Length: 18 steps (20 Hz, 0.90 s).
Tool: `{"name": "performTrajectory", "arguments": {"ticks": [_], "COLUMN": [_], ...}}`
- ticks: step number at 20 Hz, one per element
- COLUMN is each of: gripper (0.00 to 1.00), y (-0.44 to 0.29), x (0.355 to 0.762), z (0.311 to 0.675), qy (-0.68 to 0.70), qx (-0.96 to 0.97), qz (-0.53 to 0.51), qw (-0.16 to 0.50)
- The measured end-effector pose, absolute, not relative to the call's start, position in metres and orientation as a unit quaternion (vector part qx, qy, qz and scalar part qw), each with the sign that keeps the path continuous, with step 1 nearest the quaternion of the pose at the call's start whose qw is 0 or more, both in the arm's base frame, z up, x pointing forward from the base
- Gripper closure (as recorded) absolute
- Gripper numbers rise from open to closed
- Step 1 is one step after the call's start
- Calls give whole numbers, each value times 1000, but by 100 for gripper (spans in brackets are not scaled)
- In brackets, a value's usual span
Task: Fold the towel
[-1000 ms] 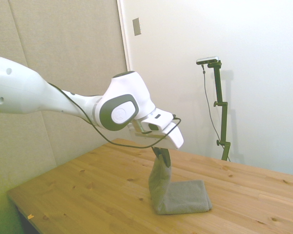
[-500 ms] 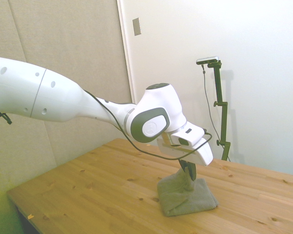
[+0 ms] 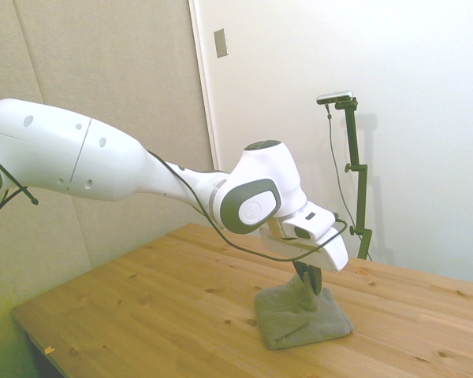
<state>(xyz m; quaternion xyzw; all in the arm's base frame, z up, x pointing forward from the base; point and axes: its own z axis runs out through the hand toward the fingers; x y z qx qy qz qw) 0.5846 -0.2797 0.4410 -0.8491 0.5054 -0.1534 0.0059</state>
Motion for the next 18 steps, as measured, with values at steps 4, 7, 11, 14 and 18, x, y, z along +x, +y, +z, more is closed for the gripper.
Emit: {"name": "performTrajectory", "arguments": {"ticks": [4,7,11,14,18], "gripper": [0,0,0,0,0], "y": [-286,-272,-209,-144,-68], "x": [575,552,503,466,412], "z": [466,492,500,500,487], "qy": [511,514,503,542,522], "qx": [-842,-843,-859,-837,-851], "qz": [-172,-160,-66,-38,-34], "qw": [11,25,63,66,42]}}
